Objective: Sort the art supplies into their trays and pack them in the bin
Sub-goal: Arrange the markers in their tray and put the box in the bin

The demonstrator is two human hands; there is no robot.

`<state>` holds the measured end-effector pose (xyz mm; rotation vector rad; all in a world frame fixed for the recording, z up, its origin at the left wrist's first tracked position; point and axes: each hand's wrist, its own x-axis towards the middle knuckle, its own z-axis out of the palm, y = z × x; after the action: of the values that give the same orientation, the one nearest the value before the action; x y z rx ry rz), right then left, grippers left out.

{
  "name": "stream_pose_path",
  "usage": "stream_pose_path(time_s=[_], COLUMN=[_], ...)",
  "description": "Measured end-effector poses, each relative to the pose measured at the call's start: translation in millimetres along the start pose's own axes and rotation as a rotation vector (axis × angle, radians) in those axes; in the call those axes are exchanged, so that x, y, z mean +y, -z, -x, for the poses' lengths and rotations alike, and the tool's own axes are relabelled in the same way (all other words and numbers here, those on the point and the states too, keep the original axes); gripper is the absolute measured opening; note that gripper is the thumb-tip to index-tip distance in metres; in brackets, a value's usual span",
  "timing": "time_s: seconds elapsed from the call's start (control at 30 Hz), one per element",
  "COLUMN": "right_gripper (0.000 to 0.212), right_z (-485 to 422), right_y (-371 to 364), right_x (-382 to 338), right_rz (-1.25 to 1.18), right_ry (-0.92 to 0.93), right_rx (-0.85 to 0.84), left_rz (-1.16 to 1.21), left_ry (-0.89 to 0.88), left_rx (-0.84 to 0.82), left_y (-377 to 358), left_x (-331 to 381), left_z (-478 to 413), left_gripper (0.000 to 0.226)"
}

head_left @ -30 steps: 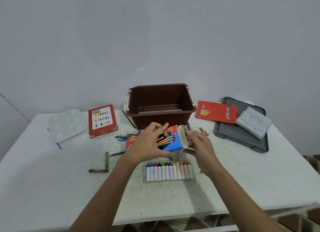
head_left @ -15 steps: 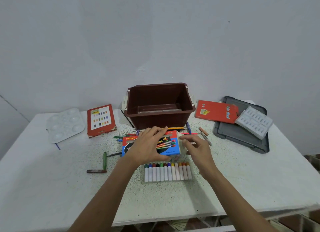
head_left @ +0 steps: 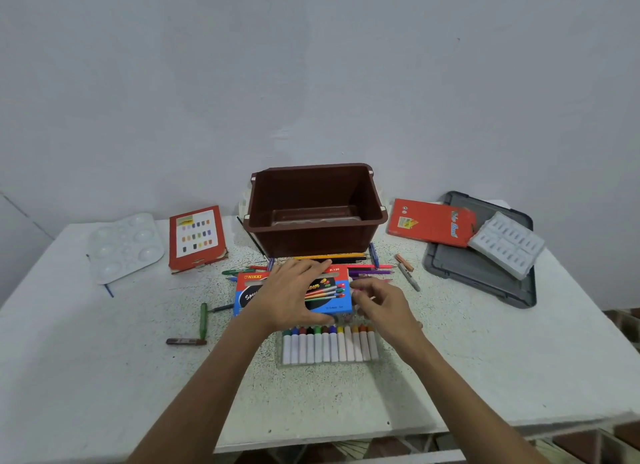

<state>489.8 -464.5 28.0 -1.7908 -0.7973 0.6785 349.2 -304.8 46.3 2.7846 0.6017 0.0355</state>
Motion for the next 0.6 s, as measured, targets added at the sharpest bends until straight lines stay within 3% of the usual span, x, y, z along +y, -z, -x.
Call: stream_pose_path(time_s=[0.17,0.4,0.5,0.6], right_gripper=[0.022,0.047,0.062,0.063], right_z=[4.5,14.9,18.0,20.2], right_y=[-2.5,-6.0,-8.7,-12.4], right_x=[10.5,35.7,46.2,53.7], right_rz=[0.23,0.793,0.916,0.954], right_ry=[0.079,0.449,0.525,0.559], right_rx=[-0.097,-0.34,-0.394,-0.385], left_rz=[0.011,0.037,0.013,-0.003], left_ry=[0.04,0.068,0.082,0.112], left_rx=[-0.056,-0.052,-0.07,-0.089], left_y=[-3.3,-10.6,-11.3,-10.2], left_x=[-10.7,-36.8,-45.7,-51.6], left_z=[8.3,28.6,37.6,42.5], left_gripper=[0.109,0.107,0.111,0.114])
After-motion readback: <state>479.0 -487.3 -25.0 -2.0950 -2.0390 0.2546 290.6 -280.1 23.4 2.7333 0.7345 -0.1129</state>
